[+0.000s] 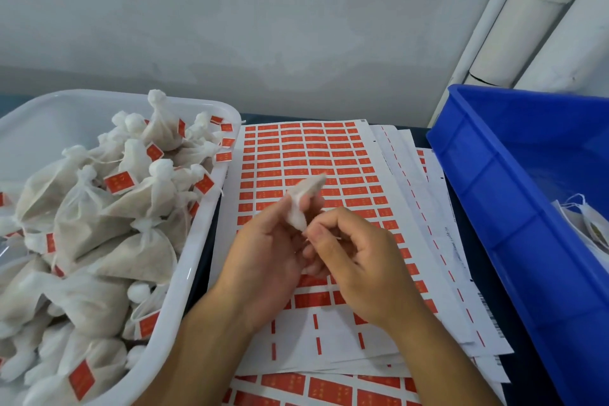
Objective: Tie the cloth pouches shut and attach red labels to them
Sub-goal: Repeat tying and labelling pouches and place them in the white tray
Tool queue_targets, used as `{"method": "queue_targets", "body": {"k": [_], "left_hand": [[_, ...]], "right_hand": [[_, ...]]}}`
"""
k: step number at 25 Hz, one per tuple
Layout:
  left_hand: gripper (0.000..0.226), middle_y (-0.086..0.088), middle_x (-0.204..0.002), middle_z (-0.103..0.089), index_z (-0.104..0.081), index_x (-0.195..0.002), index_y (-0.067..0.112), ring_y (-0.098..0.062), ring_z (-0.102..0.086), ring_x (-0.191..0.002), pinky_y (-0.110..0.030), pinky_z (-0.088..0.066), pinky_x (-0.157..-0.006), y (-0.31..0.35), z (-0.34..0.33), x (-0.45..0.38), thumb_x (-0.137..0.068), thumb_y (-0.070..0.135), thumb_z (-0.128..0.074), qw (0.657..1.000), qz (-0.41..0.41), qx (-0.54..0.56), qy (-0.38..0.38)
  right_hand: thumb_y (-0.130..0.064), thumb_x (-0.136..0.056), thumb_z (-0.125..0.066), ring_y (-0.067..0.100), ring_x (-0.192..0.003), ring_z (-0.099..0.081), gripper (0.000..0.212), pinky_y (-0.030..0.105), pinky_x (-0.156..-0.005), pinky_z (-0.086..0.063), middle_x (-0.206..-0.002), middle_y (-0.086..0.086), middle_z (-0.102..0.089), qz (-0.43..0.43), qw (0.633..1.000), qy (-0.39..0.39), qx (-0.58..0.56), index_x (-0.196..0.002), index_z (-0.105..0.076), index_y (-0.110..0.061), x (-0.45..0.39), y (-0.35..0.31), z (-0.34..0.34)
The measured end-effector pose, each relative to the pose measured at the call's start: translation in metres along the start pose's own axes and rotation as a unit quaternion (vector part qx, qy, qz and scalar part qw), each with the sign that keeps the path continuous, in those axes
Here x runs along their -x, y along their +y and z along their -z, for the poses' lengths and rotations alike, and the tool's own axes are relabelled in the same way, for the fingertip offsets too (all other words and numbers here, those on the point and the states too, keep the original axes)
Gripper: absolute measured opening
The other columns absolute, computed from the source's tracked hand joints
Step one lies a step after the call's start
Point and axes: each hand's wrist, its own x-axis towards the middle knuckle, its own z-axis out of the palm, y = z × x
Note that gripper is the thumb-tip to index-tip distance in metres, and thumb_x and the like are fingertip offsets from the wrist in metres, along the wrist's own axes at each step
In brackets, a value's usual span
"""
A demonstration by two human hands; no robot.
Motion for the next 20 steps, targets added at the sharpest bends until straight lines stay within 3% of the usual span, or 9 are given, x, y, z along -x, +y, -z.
{"method": "queue_targets", "body": {"k": [3,6,8,10,12,14,17,20], "left_hand": [[0.05,-0.009,-0.115,-0.072,-0.069,-0.125,0.017,-0.023,-0.071,-0.106,-0.037,-0.056,-0.092,0.0,0.003,-0.001,-0.096,0.051,-0.049,0.995,-0.041,-0.079,0.045],[0.045,0.008,-0.121,-0.073,-0.067,-0.127,0.035,-0.017,-0.069,-0.113,-0.041,-0.051,-0.103,-0.003,-0.002,0.001,-0.096,0.061,-0.046,0.97,-0.031,-0.227,0.076],[0.038,0.017,-0.114,-0.071,-0.066,-0.114,0.046,-0.014,-0.068,-0.107,-0.037,-0.051,-0.095,-0.006,-0.002,0.001,-0.094,0.069,-0.043,0.946,-0.024,-0.292,0.138],[0.031,0.029,-0.098,-0.066,-0.062,-0.096,0.051,-0.006,-0.066,-0.094,-0.022,-0.047,-0.073,-0.004,-0.003,0.003,-0.092,0.073,-0.04,0.918,-0.038,-0.354,0.173],[0.027,0.033,-0.085,-0.066,-0.062,-0.091,0.053,-0.001,-0.068,-0.087,-0.01,-0.044,-0.06,-0.003,-0.003,0.004,-0.095,0.07,-0.042,0.888,-0.079,-0.43,0.143],[0.018,0.032,-0.089,-0.065,-0.06,-0.093,0.05,0.009,-0.065,-0.089,-0.009,-0.048,-0.054,-0.006,0.001,0.003,-0.097,0.063,-0.05,0.851,-0.113,-0.501,0.111],[0.017,0.021,-0.095,-0.063,-0.058,-0.099,0.042,-0.006,-0.064,-0.088,-0.021,-0.056,-0.073,-0.012,0.006,0.0,-0.094,0.058,-0.057,0.8,-0.13,-0.582,0.063],[0.024,0.021,-0.102,-0.06,-0.06,-0.101,0.038,-0.006,-0.057,-0.097,-0.03,-0.053,-0.087,-0.016,0.006,-0.001,-0.094,0.059,-0.05,0.735,-0.169,-0.657,0.017]], "right_hand": [[-0.047,-0.099,-0.052,0.002,-0.08,-0.073,0.014,0.014,-0.07,-0.058,-0.09,-0.023,-0.071,-0.004,0.999,0.011,0.046,-0.101,-0.063,-0.039,-0.002,0.003,0.006],[-0.048,-0.098,-0.051,0.004,-0.077,-0.073,0.015,0.015,-0.07,-0.058,-0.09,-0.024,-0.071,-0.019,0.998,0.052,0.037,-0.102,-0.063,-0.04,-0.005,0.005,0.011],[-0.046,-0.1,-0.052,0.005,-0.073,-0.074,0.016,0.016,-0.068,-0.059,-0.09,-0.022,-0.072,-0.031,0.996,0.086,0.023,-0.102,-0.063,-0.036,-0.006,0.007,0.014],[-0.046,-0.099,-0.052,0.002,-0.073,-0.073,0.016,0.015,-0.067,-0.059,-0.086,-0.021,-0.072,-0.023,0.993,0.107,0.047,-0.099,-0.063,-0.034,-0.005,0.008,0.016],[-0.046,-0.101,-0.053,0.003,-0.075,-0.072,0.016,0.015,-0.067,-0.058,-0.078,-0.02,-0.07,0.003,0.99,0.112,0.086,-0.095,-0.063,-0.035,-0.004,0.007,0.017],[-0.044,-0.101,-0.055,0.005,-0.077,-0.069,0.016,0.013,-0.065,-0.055,-0.073,-0.021,-0.065,0.027,0.986,0.117,0.115,-0.091,-0.062,-0.034,-0.004,0.006,0.018],[-0.041,-0.101,-0.059,0.008,-0.075,-0.07,0.016,0.016,-0.061,-0.056,-0.071,-0.018,-0.066,0.005,0.993,0.094,0.069,-0.088,-0.064,-0.033,-0.004,0.006,0.019],[-0.036,-0.101,-0.06,0.009,-0.074,-0.07,0.014,0.017,-0.062,-0.054,-0.073,-0.017,-0.067,-0.021,0.999,0.043,0.013,-0.089,-0.067,-0.033,-0.003,0.004,0.021]]}}
